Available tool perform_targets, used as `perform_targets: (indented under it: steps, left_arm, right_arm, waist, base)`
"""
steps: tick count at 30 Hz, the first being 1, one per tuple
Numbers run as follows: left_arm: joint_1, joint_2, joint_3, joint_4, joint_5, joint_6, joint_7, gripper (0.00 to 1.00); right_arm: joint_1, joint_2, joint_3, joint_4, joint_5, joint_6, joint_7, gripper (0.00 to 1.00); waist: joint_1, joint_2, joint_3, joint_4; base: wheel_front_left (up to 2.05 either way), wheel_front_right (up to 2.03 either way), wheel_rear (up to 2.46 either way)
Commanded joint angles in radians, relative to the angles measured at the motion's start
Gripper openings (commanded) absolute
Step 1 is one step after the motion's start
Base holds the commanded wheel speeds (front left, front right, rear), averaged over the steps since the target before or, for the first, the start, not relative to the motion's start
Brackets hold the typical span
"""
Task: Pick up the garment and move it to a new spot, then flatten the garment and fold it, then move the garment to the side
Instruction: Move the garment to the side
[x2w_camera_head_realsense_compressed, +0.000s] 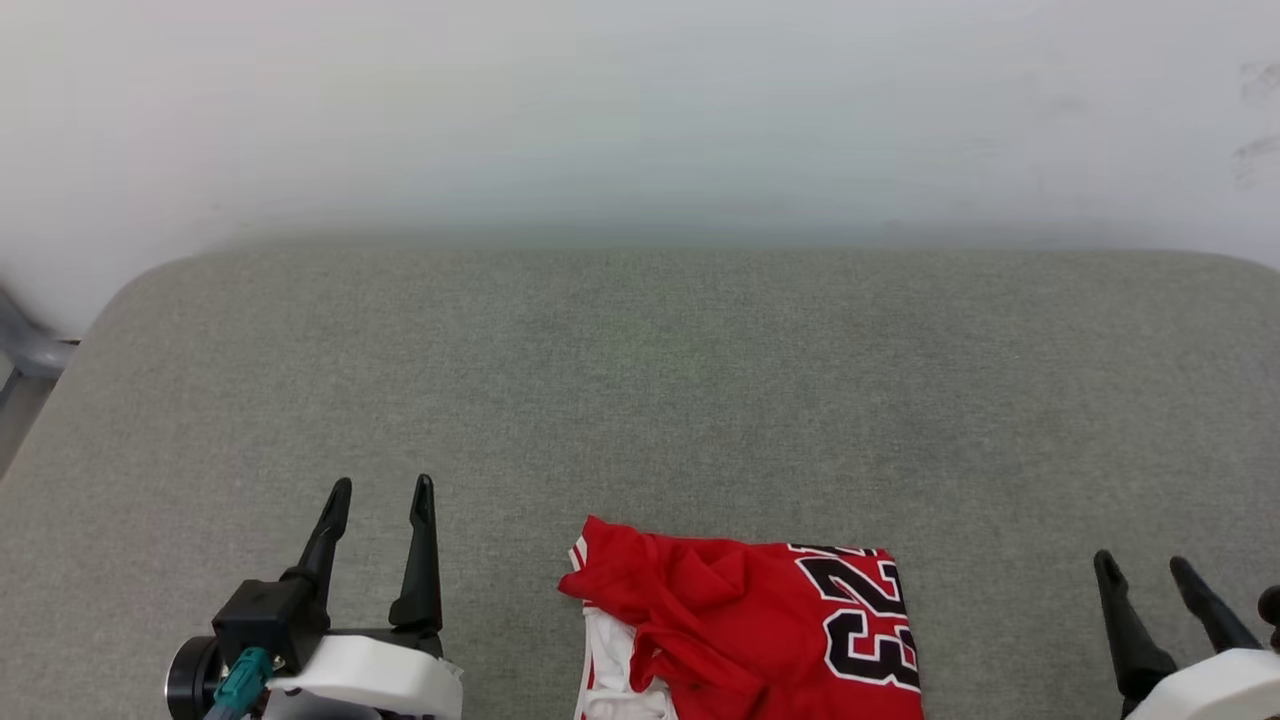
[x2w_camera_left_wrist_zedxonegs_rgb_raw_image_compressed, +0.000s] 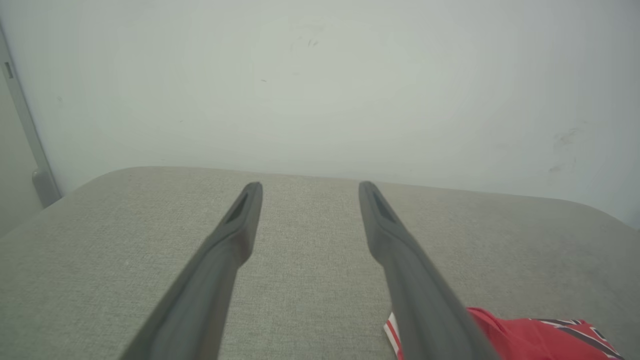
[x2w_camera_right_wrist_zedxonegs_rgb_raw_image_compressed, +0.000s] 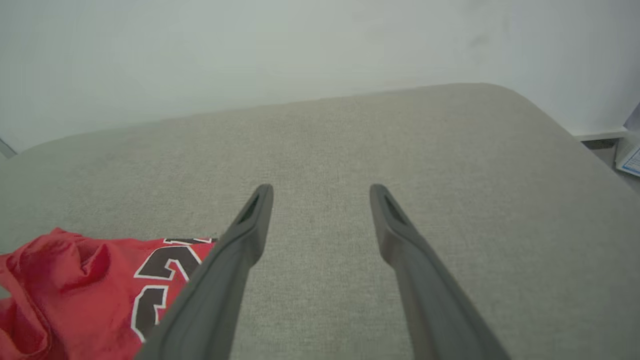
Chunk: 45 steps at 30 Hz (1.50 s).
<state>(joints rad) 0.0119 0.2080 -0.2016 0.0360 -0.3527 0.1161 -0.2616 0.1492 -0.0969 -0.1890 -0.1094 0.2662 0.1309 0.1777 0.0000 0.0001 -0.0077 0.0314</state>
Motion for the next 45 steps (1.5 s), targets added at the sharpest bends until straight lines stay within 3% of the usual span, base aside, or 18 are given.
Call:
perform_targets:
  steps: [1,8,19,28,29,30,31,39,45]
  left_arm:
    - [-0.015,-0.004,0.006,-0.003,0.008,-0.005,-0.004,1.00]
    - [-0.055,-0.044,0.043,-0.015,0.036,-0.046,-0.004,1.00]
    - [-0.094,-0.095,0.092,0.002,0.078,-0.103,-0.004,1.00]
    - [-0.114,-0.118,0.121,0.013,0.105,-0.132,-0.004,1.00]
    - [-0.115,-0.120,0.124,0.015,0.106,-0.136,-0.004,1.00]
    - [-0.116,-0.122,0.126,0.016,0.109,-0.138,-0.004,1.00]
    - [-0.117,-0.124,0.129,0.018,0.112,-0.141,-0.004,1.00]
    - [-0.096,-0.135,0.145,0.029,0.138,-0.149,-0.004,1.00]
    - [-0.071,-0.137,0.162,0.016,0.149,-0.159,-0.003,1.00]
  right_arm:
    - [0.010,-0.007,-0.004,0.006,0.013,0.000,0.015,1.00]
    - [-0.027,-0.024,0.012,0.109,0.132,0.000,0.153,1.00]
    - [-0.110,-0.019,0.211,0.249,0.301,0.000,0.272,1.00]
    - [-0.122,-0.015,0.314,0.352,0.470,-0.001,0.449,1.00]
    - [-0.128,-0.019,0.319,0.353,0.477,-0.001,0.459,0.57]
    - [-0.132,-0.022,0.322,0.352,0.488,-0.001,0.461,0.24]
    - [-0.136,-0.023,0.321,0.350,0.498,-0.001,0.462,0.00]
    - [-0.174,-0.079,0.329,0.284,0.487,-0.001,0.430,0.00]
    - [-0.207,-0.148,0.365,0.196,0.417,-0.001,0.450,0.00]
  waist:
    - [0.0000,-0.0001,0.015,0.010]
    - [0.0000,-0.0001,0.087,0.043]
    - [0.0000,-0.0001,0.160,0.081]
    - [0.0000,-0.0001,0.196,0.088]
    - [0.0000,-0.0001,0.197,0.088]
    - [0.0000,-0.0001,0.198,0.087]
    - [0.0000,-0.0001,0.198,0.086]
    - [0.0000,-0.0001,0.151,0.058]
    - [0.0000,-0.0001,0.117,-0.018]
  base:
    - [0.00,0.00,0.00]
    - [0.00,0.00,0.00]
    - [0.00,0.00,0.00]
    - [0.00,0.00,0.00]
    - [0.00,0.00,0.00]
    - [0.00,0.00,0.00]
    - [0.00,0.00,0.00]
    - [0.00,0.00,0.00]
    - [0.00,0.00,0.00]
